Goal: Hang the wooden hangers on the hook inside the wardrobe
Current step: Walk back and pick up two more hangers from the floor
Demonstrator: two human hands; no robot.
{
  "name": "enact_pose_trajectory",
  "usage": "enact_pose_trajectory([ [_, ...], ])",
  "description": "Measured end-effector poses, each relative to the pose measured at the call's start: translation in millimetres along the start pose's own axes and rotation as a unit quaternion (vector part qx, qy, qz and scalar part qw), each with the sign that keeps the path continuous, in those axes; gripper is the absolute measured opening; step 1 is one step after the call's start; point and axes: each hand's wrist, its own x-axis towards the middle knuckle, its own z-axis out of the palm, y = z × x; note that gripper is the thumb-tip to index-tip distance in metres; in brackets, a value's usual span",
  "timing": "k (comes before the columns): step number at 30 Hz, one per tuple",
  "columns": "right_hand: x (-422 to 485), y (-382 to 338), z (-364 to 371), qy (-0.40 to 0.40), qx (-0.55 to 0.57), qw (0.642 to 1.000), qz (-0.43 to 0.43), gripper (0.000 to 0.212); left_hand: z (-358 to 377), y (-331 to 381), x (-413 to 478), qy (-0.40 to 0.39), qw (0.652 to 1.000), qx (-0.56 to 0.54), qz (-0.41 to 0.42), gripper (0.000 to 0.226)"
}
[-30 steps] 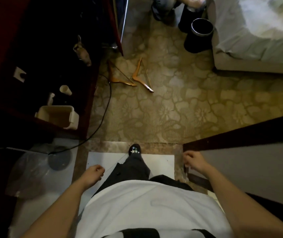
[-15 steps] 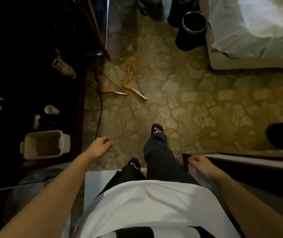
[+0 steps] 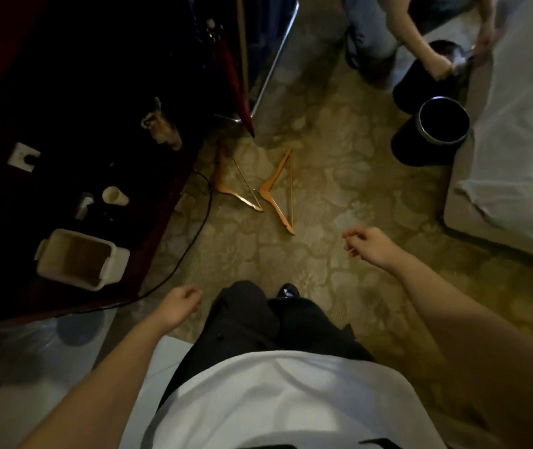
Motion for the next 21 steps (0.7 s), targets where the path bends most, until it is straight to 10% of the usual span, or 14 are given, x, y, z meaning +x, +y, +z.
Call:
enact_pose_trajectory([
  [21,231,-139,-3,-0.151,-0.196,0.969,-0.017,0.024,-47,142,204,0.010,0.998,-0.067,-0.015,0.022],
])
